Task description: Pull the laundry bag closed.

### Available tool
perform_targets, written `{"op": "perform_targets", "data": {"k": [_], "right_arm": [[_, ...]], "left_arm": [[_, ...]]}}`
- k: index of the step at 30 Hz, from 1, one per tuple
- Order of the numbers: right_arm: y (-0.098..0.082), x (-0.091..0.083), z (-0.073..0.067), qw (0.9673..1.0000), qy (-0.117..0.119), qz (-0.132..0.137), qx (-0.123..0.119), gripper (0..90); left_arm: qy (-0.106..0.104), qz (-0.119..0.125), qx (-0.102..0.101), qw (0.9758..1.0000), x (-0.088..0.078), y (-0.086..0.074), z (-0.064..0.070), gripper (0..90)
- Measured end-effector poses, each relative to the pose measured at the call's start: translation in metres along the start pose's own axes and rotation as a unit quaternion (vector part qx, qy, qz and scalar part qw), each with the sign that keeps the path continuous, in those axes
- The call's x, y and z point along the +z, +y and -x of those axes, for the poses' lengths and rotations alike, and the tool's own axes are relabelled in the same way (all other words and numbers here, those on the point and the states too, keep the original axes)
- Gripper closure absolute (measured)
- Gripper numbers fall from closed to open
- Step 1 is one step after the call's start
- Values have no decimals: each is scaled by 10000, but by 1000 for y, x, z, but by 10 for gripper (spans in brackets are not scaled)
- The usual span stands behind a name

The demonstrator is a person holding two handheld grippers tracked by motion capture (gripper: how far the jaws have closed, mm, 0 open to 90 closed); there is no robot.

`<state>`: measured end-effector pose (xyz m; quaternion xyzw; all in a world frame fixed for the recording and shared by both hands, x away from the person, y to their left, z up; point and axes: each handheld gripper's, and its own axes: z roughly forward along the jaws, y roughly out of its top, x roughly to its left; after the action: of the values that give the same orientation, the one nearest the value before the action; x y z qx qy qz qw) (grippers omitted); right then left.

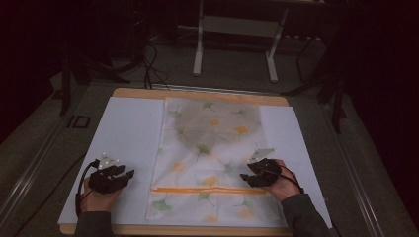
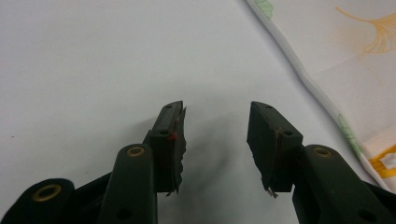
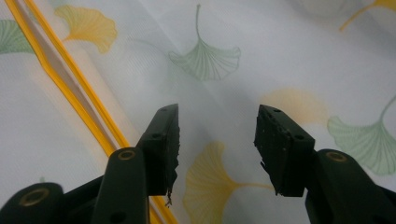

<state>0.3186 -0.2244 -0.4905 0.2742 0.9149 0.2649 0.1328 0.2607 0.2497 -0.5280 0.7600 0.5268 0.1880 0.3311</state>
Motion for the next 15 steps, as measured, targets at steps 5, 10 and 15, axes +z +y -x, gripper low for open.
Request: {"op": "perform_targets", "data": {"k": [5, 10, 15], "right_arm": [[7, 3, -4, 10000, 59, -9, -66, 502], [13, 7, -8, 9997, 208, -46, -131, 528], [19, 11, -13, 9992, 351, -82, -191, 529]], "left_arm": [[-32, -19, 26, 10000, 0, 0, 0, 563], [-51, -4, 41, 10000, 0, 0, 1, 564], [-79, -12, 57, 10000, 0, 0, 2, 564]]}}
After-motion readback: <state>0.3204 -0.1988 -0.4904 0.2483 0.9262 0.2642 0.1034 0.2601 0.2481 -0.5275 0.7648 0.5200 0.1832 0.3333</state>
